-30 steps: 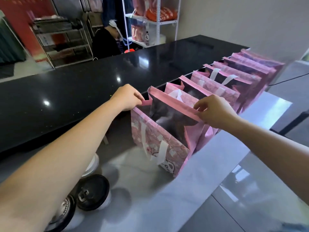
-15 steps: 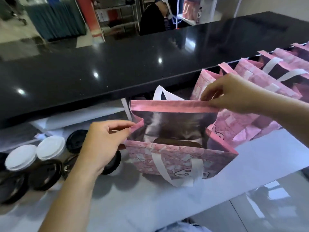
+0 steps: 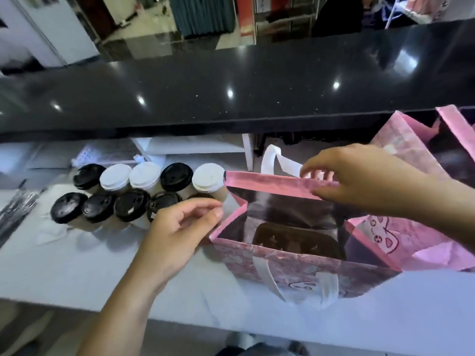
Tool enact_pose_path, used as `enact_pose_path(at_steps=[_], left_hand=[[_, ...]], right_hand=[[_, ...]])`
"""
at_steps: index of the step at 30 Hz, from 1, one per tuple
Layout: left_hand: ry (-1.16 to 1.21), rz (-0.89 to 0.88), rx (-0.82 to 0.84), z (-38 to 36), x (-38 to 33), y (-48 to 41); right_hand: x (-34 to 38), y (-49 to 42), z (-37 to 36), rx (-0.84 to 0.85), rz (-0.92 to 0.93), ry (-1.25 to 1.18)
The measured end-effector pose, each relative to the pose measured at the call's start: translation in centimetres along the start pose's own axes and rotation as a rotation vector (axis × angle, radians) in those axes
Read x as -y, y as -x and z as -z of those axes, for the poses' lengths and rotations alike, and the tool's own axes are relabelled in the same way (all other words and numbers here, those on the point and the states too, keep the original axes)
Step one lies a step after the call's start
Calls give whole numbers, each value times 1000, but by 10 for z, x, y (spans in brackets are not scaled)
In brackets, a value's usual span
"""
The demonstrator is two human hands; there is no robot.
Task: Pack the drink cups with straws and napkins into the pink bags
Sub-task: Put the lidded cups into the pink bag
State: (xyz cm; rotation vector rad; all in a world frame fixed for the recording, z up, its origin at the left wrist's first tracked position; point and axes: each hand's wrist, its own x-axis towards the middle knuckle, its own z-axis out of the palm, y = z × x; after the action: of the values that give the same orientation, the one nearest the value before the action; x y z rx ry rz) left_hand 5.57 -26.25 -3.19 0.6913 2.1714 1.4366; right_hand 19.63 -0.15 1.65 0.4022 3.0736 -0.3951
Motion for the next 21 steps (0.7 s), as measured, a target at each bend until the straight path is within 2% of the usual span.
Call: enact_pose_path(at_steps=[5, 11, 14, 21], left_hand=[[-181, -41, -47, 25, -2, -27], [-696, -3, 207, 27, 16, -107], [-972, -5, 281, 16, 22, -142], [-1157, 49, 449, 13, 38, -201]], right_hand=[[5, -14, -13, -26, -16, -56], [4, -17, -12, -77, -63, -81], [3, -17, -13, -94, -83, -75], [2, -11, -22, -120, -61, -16]])
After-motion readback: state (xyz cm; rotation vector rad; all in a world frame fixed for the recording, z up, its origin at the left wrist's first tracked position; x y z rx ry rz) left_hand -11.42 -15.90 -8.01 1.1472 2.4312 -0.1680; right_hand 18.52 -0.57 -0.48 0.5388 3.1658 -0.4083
